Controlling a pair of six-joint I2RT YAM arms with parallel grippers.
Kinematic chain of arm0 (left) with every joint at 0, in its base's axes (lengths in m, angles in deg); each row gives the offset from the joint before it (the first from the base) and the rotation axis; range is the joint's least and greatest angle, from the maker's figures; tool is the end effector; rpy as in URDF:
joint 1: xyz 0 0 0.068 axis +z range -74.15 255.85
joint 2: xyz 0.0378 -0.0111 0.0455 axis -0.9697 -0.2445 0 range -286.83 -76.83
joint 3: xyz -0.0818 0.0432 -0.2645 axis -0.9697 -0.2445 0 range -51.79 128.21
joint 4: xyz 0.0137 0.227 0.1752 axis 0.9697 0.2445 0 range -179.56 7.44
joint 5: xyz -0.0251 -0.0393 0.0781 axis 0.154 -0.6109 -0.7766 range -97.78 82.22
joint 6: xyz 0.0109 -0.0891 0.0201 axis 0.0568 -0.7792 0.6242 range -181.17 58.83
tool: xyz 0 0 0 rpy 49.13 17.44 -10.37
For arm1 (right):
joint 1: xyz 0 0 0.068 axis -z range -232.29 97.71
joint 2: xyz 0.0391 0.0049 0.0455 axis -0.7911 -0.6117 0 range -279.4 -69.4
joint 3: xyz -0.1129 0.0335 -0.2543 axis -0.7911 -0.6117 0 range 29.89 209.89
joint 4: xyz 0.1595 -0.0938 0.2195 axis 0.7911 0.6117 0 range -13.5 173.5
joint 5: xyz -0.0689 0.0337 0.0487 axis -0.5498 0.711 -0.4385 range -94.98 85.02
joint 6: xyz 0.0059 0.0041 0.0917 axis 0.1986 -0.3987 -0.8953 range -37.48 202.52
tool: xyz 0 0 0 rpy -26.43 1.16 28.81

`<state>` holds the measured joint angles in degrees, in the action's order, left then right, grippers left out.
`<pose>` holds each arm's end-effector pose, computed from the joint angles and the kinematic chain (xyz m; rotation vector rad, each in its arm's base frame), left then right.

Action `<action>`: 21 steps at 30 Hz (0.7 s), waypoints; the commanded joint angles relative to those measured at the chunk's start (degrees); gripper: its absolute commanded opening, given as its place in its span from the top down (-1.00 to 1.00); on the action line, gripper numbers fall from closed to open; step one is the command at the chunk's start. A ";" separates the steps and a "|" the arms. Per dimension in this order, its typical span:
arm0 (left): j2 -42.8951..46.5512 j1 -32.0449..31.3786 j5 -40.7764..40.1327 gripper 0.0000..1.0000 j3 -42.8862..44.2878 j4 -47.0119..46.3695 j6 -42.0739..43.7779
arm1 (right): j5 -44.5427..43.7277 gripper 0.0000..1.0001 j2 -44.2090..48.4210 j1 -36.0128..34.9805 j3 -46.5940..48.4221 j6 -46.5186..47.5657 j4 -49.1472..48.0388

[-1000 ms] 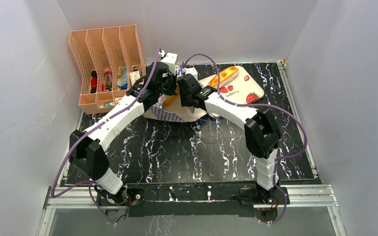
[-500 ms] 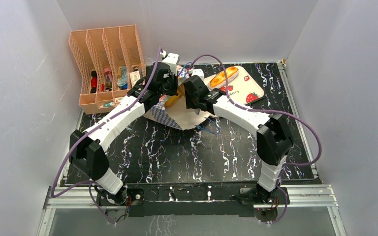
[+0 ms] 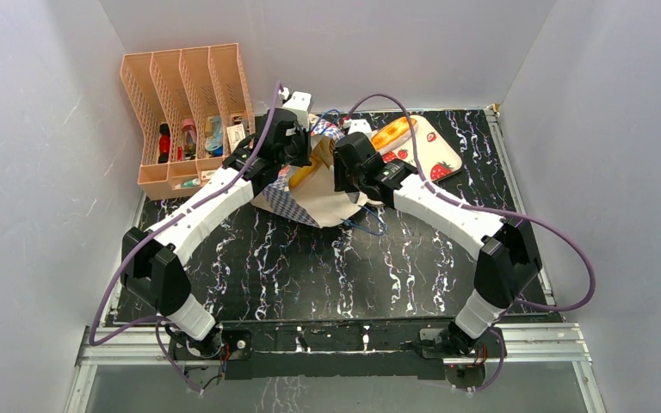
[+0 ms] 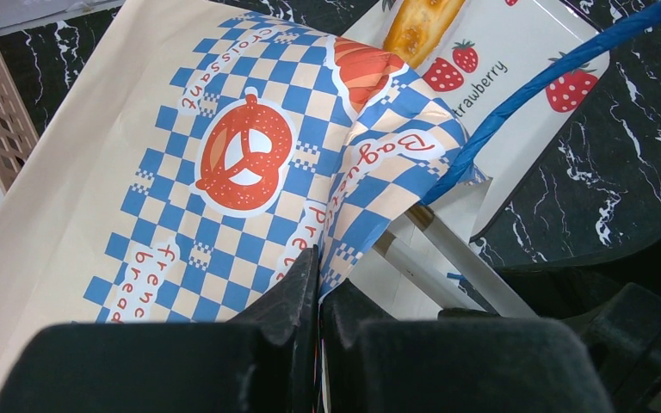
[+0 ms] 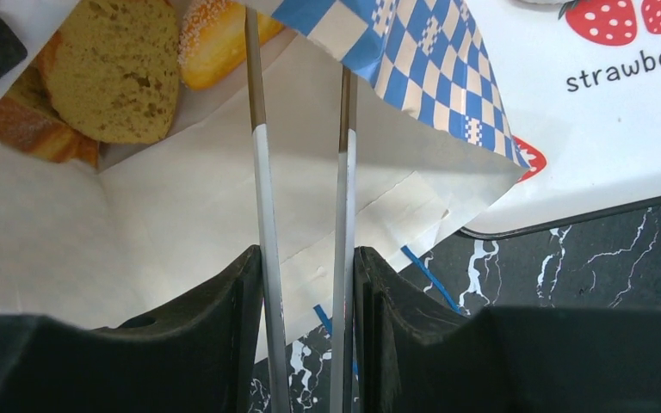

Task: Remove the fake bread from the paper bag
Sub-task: Take out the fake bread from the paper bag.

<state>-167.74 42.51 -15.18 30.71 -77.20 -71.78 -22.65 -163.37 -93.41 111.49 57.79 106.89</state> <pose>0.3802 -0.2374 0.3493 0.2986 1.9267 -0.3862 0.3401 0.2636 0.2812 -0.1717 2.2798 0.2446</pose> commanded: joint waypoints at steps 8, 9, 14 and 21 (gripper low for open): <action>-0.26 -0.31 1.43 1.00 2.44 -1.11 -0.65 | 1.78 0.45 -6.28 0.17 5.58 2.39 -3.44; -0.40 -0.26 1.57 1.00 2.55 -1.09 -0.57 | 1.26 0.43 -7.99 0.18 6.50 2.62 -3.29; -0.80 -0.30 2.55 1.00 3.17 -1.03 0.01 | -0.64 0.30 -11.94 0.34 10.24 3.26 -2.83; -0.97 -0.25 2.96 1.00 2.92 -0.75 0.81 | -1.20 0.17 -16.32 0.85 14.82 4.13 -2.29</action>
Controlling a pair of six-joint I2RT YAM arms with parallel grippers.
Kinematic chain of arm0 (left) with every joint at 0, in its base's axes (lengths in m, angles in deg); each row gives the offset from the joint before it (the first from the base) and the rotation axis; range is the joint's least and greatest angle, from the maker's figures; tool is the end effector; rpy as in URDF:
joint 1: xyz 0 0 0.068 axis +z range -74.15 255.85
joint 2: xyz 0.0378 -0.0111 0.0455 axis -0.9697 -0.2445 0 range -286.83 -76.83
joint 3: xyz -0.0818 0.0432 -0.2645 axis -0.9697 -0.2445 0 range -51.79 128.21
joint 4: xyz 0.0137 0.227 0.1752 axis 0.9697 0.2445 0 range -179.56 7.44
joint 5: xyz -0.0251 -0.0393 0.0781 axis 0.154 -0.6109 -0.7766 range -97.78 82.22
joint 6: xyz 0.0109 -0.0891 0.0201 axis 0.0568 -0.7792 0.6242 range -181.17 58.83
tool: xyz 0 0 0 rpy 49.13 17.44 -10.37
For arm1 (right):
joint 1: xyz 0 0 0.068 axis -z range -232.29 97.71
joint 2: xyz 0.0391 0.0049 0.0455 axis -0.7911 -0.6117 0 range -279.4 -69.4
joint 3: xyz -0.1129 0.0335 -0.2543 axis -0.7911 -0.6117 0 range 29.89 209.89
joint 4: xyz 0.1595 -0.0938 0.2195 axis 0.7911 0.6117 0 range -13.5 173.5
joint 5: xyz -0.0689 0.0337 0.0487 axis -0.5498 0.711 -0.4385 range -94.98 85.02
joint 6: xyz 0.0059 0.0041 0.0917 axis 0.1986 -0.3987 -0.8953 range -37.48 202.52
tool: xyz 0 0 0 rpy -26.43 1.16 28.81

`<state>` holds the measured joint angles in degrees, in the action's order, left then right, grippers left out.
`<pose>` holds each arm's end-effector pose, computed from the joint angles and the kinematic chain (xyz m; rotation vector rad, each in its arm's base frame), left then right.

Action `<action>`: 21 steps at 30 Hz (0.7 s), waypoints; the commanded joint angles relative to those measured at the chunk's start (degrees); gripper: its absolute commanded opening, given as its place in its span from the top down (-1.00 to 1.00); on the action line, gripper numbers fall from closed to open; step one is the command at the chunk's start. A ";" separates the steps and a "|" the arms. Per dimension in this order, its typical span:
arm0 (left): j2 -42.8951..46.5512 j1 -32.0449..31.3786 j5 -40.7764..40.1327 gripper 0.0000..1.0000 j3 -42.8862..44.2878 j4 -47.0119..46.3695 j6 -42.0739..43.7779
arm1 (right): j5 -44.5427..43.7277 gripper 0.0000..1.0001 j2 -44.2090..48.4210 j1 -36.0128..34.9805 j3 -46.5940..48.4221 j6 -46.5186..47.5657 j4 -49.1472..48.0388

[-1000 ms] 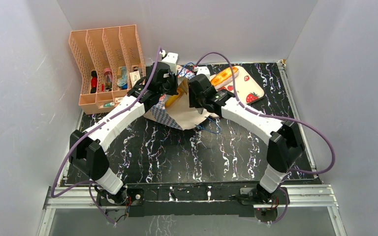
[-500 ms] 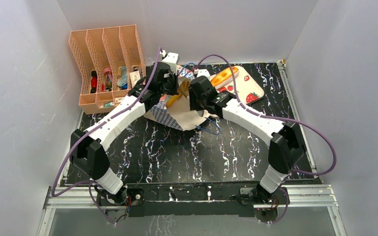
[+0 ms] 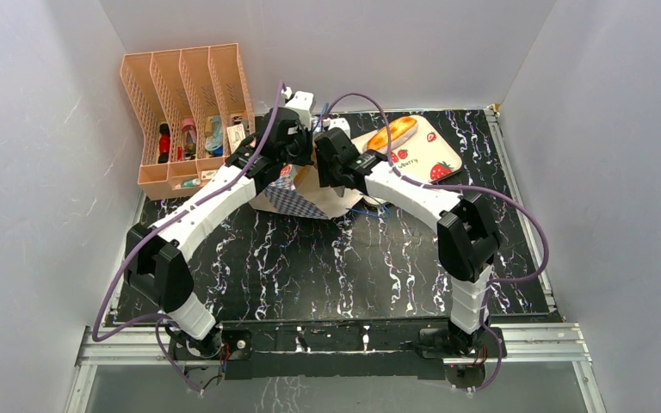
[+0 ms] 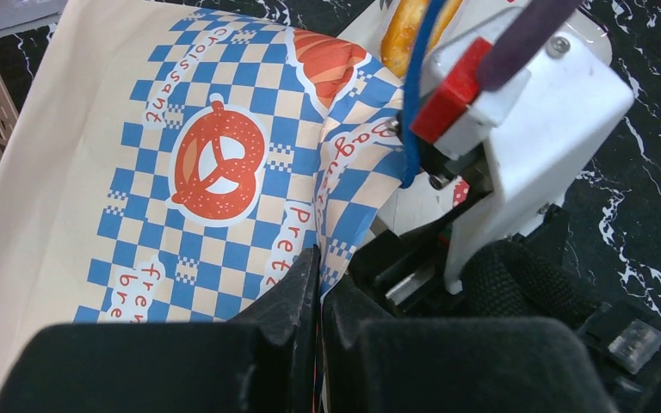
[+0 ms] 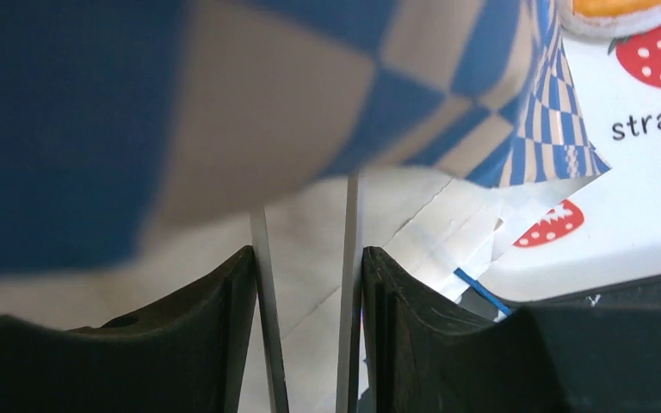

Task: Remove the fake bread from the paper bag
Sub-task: Take out the fake bread from the paper bag.

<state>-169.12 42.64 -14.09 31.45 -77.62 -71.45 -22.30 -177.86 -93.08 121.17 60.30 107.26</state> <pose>0.3855 -0.2415 0.3454 0.3159 1.9300 -0.3975 0.3841 0.2990 0.2347 -0.2445 2.3522 0.1678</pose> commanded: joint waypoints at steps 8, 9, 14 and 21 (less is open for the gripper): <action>1.19 -0.42 1.93 1.00 0.98 -0.52 0.62 | 1.04 0.21 -5.46 1.42 8.05 1.65 -2.77; 1.28 -0.39 1.94 1.00 0.84 -0.60 0.60 | 1.37 0.25 -5.54 1.50 8.10 1.55 -3.00; 1.49 -0.39 1.50 1.00 0.48 -0.53 0.20 | 3.26 0.92 -4.41 1.64 7.09 0.88 -4.84; 3.06 -0.41 0.22 1.00 -0.63 -0.13 -0.27 | 2.92 1.00 1.62 1.65 1.15 -0.72 -7.05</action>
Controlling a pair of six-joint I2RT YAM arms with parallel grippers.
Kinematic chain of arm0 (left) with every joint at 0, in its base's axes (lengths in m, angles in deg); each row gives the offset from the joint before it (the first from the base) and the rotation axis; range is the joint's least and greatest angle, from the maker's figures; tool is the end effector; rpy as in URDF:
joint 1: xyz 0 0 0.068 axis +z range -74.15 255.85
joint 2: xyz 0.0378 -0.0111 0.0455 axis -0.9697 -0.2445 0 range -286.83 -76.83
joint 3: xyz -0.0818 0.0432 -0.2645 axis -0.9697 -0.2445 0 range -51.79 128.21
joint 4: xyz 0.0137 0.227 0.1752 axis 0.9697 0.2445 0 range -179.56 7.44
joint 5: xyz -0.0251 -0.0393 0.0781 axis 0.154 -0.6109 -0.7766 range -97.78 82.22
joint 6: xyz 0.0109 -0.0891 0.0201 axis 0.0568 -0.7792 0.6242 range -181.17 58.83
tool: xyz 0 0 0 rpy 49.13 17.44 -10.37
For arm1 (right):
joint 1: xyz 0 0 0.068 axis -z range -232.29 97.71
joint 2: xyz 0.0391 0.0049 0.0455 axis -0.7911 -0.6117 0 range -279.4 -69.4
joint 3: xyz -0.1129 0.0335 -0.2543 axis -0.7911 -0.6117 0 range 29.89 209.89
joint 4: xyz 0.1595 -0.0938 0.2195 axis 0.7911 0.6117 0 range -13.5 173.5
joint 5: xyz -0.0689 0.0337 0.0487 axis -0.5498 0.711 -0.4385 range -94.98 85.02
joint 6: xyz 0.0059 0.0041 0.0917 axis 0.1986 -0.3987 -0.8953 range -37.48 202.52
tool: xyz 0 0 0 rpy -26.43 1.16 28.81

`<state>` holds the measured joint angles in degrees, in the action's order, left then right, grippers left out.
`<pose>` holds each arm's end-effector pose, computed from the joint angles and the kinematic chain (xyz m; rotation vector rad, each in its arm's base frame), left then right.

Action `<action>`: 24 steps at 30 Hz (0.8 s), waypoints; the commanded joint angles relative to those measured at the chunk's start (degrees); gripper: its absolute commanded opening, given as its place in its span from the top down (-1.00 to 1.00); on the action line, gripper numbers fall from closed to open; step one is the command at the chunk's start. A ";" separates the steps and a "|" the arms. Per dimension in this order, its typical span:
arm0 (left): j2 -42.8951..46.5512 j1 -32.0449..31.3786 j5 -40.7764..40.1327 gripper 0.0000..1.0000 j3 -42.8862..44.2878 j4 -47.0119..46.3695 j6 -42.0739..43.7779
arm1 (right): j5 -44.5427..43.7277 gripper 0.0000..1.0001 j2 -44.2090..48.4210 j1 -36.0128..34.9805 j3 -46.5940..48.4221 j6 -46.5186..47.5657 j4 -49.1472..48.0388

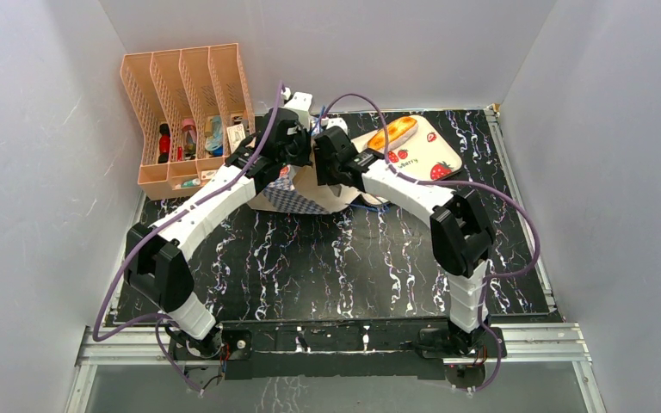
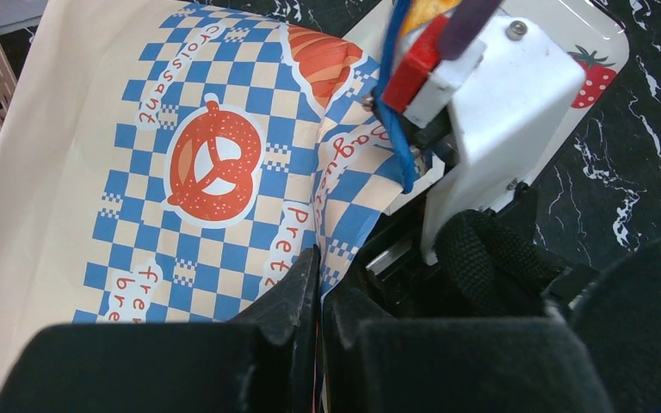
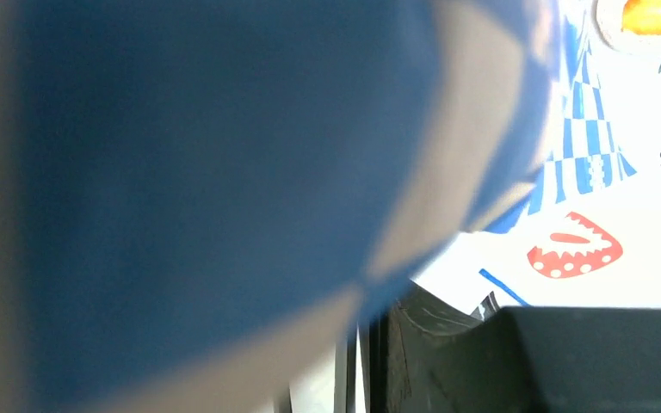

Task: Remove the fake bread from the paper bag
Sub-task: Take out the fake bread from the paper bag.

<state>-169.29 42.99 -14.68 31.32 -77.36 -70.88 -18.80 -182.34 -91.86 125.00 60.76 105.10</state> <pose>0.3877 -0.2386 0.3426 0.3147 1.9373 -0.3740 0.4053 0.3094 0.2258 -0.2525 2.3500 0.2352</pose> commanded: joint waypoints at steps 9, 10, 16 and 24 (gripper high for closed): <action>5.58 -0.77 -0.64 1.00 -2.19 0.09 -0.66 | -1.05 1.00 17.65 0.46 -13.07 -3.65 -6.55; 5.76 -0.79 -0.74 1.00 -2.38 0.17 -0.66 | -0.91 1.00 18.66 0.41 -13.85 -3.91 -6.47; 5.97 -0.75 -0.60 1.00 -2.76 0.62 -1.04 | 0.01 1.00 22.37 0.29 -17.00 -4.60 -6.29; 6.07 -0.75 0.69 1.00 -2.40 1.68 -1.25 | 3.33 0.87 19.71 0.37 -16.31 -3.39 -8.55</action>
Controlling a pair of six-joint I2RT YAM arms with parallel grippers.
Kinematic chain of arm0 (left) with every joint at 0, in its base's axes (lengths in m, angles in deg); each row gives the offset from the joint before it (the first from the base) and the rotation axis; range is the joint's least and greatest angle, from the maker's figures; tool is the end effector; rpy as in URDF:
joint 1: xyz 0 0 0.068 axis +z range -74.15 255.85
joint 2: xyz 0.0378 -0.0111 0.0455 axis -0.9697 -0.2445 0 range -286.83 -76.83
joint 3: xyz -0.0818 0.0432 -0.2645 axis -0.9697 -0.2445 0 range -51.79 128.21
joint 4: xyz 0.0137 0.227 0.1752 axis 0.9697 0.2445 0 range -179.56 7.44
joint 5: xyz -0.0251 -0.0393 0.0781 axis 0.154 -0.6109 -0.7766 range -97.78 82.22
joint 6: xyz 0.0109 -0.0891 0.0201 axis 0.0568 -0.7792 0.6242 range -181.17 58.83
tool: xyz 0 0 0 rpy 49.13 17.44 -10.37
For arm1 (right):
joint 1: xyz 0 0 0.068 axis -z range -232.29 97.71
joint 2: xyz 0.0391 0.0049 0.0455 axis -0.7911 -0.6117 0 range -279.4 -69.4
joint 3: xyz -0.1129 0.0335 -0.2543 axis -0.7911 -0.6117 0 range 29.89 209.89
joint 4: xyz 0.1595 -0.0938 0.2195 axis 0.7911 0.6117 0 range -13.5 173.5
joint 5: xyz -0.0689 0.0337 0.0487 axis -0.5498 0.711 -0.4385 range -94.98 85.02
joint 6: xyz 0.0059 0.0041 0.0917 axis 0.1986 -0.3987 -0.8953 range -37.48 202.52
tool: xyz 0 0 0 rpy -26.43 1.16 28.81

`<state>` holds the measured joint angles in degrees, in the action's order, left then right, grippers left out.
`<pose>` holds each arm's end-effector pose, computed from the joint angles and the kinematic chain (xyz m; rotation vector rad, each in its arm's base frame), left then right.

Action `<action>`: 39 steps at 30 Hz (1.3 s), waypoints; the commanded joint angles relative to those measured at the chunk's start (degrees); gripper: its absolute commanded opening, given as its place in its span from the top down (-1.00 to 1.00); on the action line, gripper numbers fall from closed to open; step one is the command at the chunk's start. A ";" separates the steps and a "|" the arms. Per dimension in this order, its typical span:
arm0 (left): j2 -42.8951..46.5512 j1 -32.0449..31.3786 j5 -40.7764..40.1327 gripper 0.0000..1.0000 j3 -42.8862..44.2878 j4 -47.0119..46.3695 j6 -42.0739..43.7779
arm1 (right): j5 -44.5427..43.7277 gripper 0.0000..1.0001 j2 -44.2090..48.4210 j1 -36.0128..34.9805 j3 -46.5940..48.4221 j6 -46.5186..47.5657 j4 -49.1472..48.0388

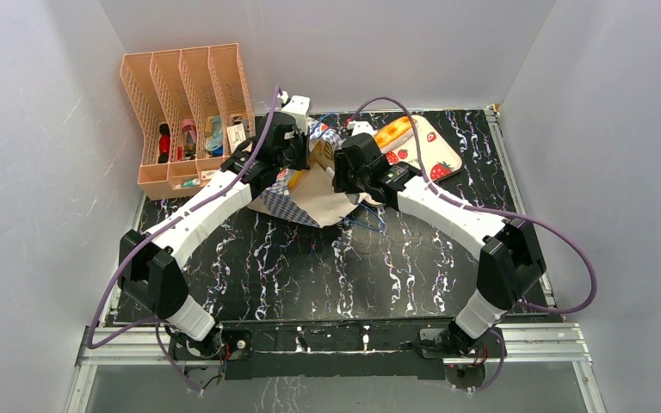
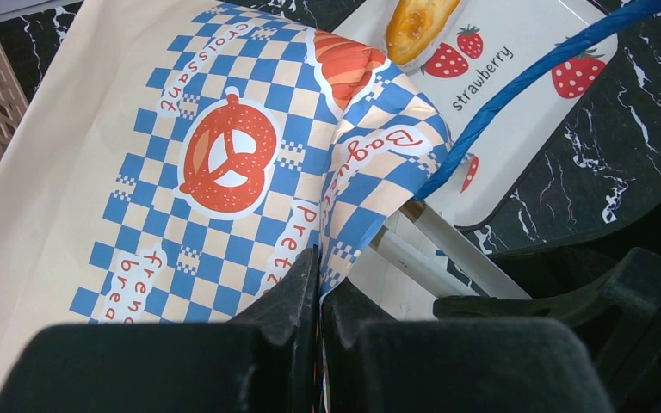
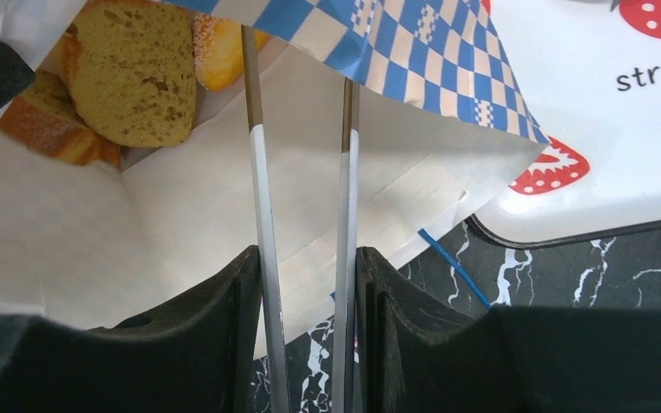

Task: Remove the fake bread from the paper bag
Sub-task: Take out the fake bread from the paper bag.

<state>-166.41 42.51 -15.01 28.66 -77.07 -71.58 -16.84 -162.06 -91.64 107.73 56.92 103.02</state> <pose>0.3743 -0.2338 0.3437 0.3075 1.9402 -0.3816 0.3411 0.2578 0.2711 -0.1679 2.2931 0.3564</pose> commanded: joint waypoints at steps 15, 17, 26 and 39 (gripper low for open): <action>2.31 -0.24 5.40 1.00 4.86 6.31 0.81 | -0.33 0.39 -10.11 0.19 5.04 0.88 -10.35; 1.88 -0.25 6.20 1.00 5.15 6.67 0.96 | -1.07 0.39 -10.82 0.22 5.42 0.74 -11.26; -0.26 -0.27 8.97 1.00 6.55 8.80 3.26 | -0.35 0.33 -15.05 0.31 8.46 1.08 -14.64; 1.35 -0.25 6.37 1.00 4.39 7.47 2.90 | 1.59 1.00 -13.55 0.57 6.39 0.94 -17.38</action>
<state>-167.81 42.99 -10.22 32.63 -69.38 -67.61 -14.17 -180.11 -91.66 114.75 57.35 93.30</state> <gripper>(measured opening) 0.013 0.370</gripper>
